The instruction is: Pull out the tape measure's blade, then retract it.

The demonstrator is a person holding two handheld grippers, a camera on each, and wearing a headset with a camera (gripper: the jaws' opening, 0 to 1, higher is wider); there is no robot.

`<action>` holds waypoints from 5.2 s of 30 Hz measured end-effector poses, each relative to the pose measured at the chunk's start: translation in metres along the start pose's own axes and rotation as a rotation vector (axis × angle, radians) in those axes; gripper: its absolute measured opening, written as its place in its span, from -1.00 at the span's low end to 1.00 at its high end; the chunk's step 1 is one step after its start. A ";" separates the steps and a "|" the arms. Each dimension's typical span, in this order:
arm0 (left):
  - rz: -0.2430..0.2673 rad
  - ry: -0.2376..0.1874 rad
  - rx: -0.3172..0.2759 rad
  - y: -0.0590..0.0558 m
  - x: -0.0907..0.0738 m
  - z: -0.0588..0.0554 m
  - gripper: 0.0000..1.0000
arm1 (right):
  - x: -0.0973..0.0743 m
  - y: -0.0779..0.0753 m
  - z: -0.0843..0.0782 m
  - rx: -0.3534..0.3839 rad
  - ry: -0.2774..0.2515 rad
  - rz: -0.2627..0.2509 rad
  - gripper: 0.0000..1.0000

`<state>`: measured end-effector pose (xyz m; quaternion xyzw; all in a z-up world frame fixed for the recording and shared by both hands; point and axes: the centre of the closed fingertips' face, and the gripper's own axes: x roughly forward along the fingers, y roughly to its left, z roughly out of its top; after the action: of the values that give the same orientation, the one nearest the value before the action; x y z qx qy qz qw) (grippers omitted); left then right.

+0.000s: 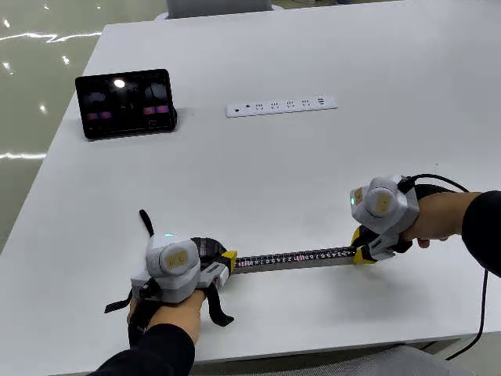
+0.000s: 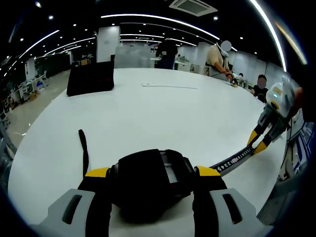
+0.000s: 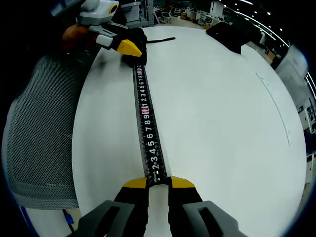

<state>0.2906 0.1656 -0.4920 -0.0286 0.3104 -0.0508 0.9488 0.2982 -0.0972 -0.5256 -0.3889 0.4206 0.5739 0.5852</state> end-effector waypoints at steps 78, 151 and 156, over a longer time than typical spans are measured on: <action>-0.005 0.005 0.003 0.000 -0.001 -0.001 0.24 | 0.010 0.007 0.028 -0.062 -0.013 0.024 -0.77; -0.004 0.012 0.004 -0.001 0.000 -0.001 0.24 | 0.022 0.009 0.058 -0.078 -0.011 0.030 -0.78; -0.004 0.013 0.004 -0.001 0.000 -0.002 0.24 | 0.023 0.010 0.060 -0.079 -0.012 0.032 -0.78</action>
<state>0.2893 0.1646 -0.4931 -0.0271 0.3164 -0.0534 0.9467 0.2908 -0.0330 -0.5263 -0.4014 0.4003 0.6018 0.5626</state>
